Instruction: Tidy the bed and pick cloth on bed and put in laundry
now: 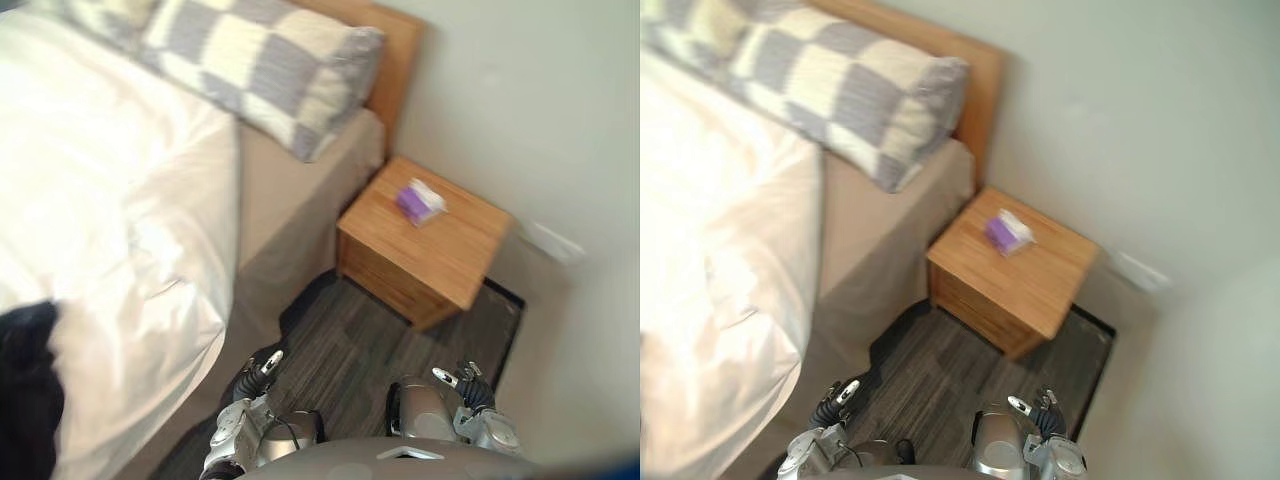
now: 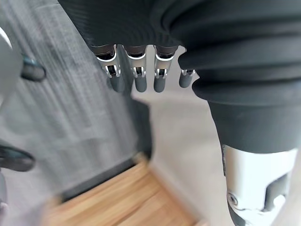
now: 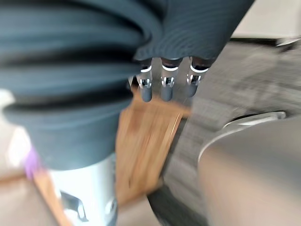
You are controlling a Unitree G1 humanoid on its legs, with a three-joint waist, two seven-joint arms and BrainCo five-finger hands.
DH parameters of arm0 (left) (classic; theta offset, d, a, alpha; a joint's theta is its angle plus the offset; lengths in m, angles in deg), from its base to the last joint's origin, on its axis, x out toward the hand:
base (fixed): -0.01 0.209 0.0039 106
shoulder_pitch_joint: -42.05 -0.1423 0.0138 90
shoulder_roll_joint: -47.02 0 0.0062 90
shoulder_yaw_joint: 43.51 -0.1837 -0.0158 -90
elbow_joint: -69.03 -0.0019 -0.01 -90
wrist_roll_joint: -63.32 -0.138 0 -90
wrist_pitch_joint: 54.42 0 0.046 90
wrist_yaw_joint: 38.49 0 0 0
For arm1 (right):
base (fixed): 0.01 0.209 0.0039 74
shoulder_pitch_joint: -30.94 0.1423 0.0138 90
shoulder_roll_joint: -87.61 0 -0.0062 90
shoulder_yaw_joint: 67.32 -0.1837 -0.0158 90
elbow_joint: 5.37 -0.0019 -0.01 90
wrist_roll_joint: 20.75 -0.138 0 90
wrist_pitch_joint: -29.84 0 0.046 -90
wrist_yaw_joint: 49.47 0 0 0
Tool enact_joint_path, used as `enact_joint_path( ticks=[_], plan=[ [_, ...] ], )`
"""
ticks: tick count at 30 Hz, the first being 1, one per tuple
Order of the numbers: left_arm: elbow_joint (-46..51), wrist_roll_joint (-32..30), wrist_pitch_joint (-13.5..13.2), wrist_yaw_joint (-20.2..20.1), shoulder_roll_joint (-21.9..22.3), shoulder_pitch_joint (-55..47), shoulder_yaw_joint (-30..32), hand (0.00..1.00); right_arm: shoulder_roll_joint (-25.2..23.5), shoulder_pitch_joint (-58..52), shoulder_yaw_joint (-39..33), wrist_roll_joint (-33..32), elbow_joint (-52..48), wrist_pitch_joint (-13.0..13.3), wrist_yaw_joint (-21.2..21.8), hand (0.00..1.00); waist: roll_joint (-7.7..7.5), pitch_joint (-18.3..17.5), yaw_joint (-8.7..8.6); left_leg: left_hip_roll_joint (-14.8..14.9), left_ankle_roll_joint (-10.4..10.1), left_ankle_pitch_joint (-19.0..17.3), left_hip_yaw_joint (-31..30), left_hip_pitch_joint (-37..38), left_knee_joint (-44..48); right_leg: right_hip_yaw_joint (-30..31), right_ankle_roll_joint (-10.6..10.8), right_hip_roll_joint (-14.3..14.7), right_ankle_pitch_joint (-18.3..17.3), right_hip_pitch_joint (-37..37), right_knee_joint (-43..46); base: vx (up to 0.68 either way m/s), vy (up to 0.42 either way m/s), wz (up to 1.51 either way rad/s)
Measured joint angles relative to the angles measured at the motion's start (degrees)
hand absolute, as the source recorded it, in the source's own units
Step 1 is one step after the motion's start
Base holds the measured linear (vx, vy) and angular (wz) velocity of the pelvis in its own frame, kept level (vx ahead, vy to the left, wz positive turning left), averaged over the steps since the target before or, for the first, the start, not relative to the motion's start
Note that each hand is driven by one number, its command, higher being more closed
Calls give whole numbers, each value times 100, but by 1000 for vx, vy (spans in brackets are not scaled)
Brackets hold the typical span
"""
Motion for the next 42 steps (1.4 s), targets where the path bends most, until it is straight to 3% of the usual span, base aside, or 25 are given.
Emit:
enact_joint_path(
  ticks=[1,2,4,5,6,7,9,10,12,13,15,17,21,23,24,25,27,28,30,32,33,34,37,41,42],
  plan=[
    [63,-7,-4,0,138,-160,2,0,-7,33,3,-23,-5,-21,10,0,169,-130,107,223,-196,110,444,-151,110,-315,-96,21,-52,55,-22,369,-240,111],
    [158,-59,-31,5,256,-242,21,0,42,49,3,-27,-99,-50,69,0,339,-169,28,374,-326,196,830,-254,251,-704,-125,-15,-68,254,-97,438,-275,120],
    [260,-109,-83,29,318,-287,70,0,59,43,3,-73,-120,-124,77,0,399,-151,-32,605,-504,288,1235,-463,879,-1181,-163,-66,-90,726,-352,275,-161,156],
    [332,-123,-115,58,310,-297,188,0,38,10,102,-149,-136,-217,45,0,324,-92,-23,886,-695,344,1685,-768,1721,-1474,-172,-106,-96,1213,-623,281,-201,177],
    [382,-155,-123,70,261,-333,188,0,19,-39,228,-263,-185,-252,16,0,263,-83,16,1296,-609,280,2362,-948,2412,-1786,-194,-137,-109,1558,-816,249,-190,127],
    [382,-237,-141,75,239,-346,191,0,8,-39,254,-284,-192,-264,17,0,237,-90,41,1448,-556,253,2632,-1008,2567,-1923,-204,-180,-117,1637,-858,137,-112,83],
    [368,-350,-158,89,218,-493,186,0,2,-31,309,-293,-283,-292,41,0,257,-108,74,1776,-411,356,3390,-1034,2247,-2199,-160,-318,-151,1809,-871,120,2,36],
    [328,-341,-163,86,268,-604,179,0,21,-35,306,-269,-277,-295,69,0,348,-172,58,1778,-264,1094,3540,-1011,1399,-2272,-43,-325,-206,1842,-913,205,121,30],
    [177,-341,-222,62,217,-582,225,0,44,47,179,-218,-98,-349,75,0,345,-244,-13,1348,-239,1205,3382,-836,428,-2370,137,-431,-263,1876,-946,185,147,58],
    [143,-397,-237,-3,146,-594,216,0,2,30,125,-171,-22,-356,80,0,196,-257,-44,1085,-235,1362,3292,-746,-60,-2518,211,-538,-218,1889,-971,82,118,65],
    [144,-515,-251,-78,-9,-582,365,0,-126,35,97,-118,150,-378,93,0,-30,-261,33,917,-209,1511,3207,-754,-270,-2661,255,-654,-193,1915,-993,67,76,47],
    [95,-634,-230,-107,-124,-655,429,0,-222,45,64,-130,180,-413,48,0,-98,-297,41,802,-204,1612,3113,-684,-374,-2664,292,-748,-173,1980,-953,33,16,19],
    [-100,-1025,-118,-152,-145,-672,244,0,-150,95,-117,-141,281,-405,-139,0,52,-289,-20,537,-349,1894,2975,-177,-1203,-2645,413,-806,-160,2092,-909,-42,3,0],
    [-291,-1018,224,-64,-225,-558,48,0,-90,89,-321,-306,357,-402,-385,0,204,-260,-100,361,-389,1916,2692,5,-1694,-2691,571,-872,-261,2103,-801,-61,15,14],
    [-305,-1011,319,-24,-269,-524,12,0,-82,84,-362,-382,400,-402,-437,0,188,-249,-125,300,-382,1913,2645,5,-1692,-2727,582,-950,-268,2099,-722,-64,48,29],
    [-330,-1016,484,43,-315,-524,-98,0,-62,25,-472,-541,412,-379,-511,0,189,-246,-167,222,-319,1858,2606,31,-1710,-2789,579,-1106,-269,2050,-411,-64,91,28],
    [-363,-1042,539,41,-334,-541,-156,0,-35,-26,-575,-600,413,-272,-567,0,147,-220,-151,135,-243,1702,2528,68,-1714,-2749,278,-1309,-244,1806,311,-59,104,25],
    [-358,-1208,553,16,-394,-543,-175,0,-52,-81,-642,-634,408,-184,-573,0,164,-191,-195,170,-168,1651,2390,99,-1717,-2491,108,-1241,-330,1636,575,-37,66,45],
    [-360,-1353,577,-26,-586,-510,-281,0,-193,-77,-639,-649,393,-98,-563,0,51,-134,-308,228,-155,1644,2099,-11,-1718,-1931,183,-685,-618,1475,347,-7,5,62],
    [-492,-1467,640,4,-715,-291,-282,0,-257,-116,-517,-695,390,24,-556,0,-95,-44,-313,254,-66,1701,1902,-172,-1719,-1309,80,80,-752,1157,-20,7,-57,58],
    [-529,-1468,650,43,-719,-261,-281,0,-251,-143,-476,-698,373,52,-554,0,-100,-43,-312,226,-63,1706,1890,-247,-1719,-1178,61,217,-759,1083,-177,-50,-71,53],
    [-532,-1474,662,119,-725,-246,-264,0,-253,-206,-353,-768,311,134,-554,0,-146,-47,-341,82,-60,1704,1921,-344,-1719,-903,-248,342,-714,1065,-561,-34,-48,74],
    [-499,-1487,637,380,-418,-276,-26,0,-205,-444,-311,-1277,228,405,-583,0,48,-98,-402,158,-66,1838,2506,-363,-1711,-1229,-165,234,-604,1129,-761,62,-7,52],
    [-472,-1449,528,522,-372,-356,6,0,-391,-483,-253,-1784,128,702,-935,0,68,-127,-254,199,-66,1820,2458,-175,-1717,-1327,0,227,-399,1385,-581,232,11,23],
    [-452,-1449,480,538,-390,-398,11,0,-482,-489,-257,-1908,80,815,-1124,0,-5,-165,-204,236,-106,1793,2483,-93,-1717,-1255,14,256,-355,1399,-474,215,7,12]
  ],
)
